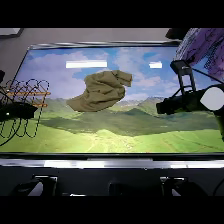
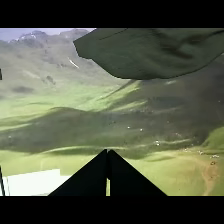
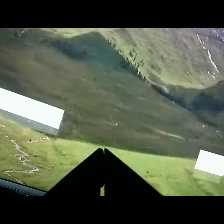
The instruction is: Fold the clothes and pants, and hang the long-sleeved shirts on hangers.
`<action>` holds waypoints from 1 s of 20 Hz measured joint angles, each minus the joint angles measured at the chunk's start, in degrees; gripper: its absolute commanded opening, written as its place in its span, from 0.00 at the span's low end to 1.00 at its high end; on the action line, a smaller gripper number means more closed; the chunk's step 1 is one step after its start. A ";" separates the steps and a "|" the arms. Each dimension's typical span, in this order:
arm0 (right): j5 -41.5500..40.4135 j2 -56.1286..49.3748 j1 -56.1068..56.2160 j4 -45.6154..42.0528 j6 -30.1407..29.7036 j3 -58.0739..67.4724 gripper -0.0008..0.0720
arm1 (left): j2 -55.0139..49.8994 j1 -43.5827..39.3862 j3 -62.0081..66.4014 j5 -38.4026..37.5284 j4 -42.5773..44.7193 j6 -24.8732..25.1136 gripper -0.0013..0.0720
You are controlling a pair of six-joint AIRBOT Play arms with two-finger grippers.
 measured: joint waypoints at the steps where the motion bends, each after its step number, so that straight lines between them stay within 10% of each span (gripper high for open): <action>1: 0.00 0.00 0.00 0.00 0.00 0.00 0.05 | 0.00 0.00 0.00 -0.02 0.00 0.00 0.04; 16: 0.00 0.00 0.00 0.00 0.07 0.00 0.05 | -0.68 0.00 -0.02 4.50 -0.26 0.02 0.05; 17: 0.00 0.00 0.00 0.00 0.02 0.00 0.05 | -0.79 0.00 -0.04 5.07 -0.28 0.02 0.34; 18: 0.00 0.00 0.00 0.00 -0.04 0.00 0.05 | -0.92 0.00 -0.09 5.57 -0.33 0.00 1.00; 20: 0.00 0.00 0.00 0.00 -0.04 0.00 0.05 | -1.68 0.02 -0.90 7.41 -0.48 -2.82 1.00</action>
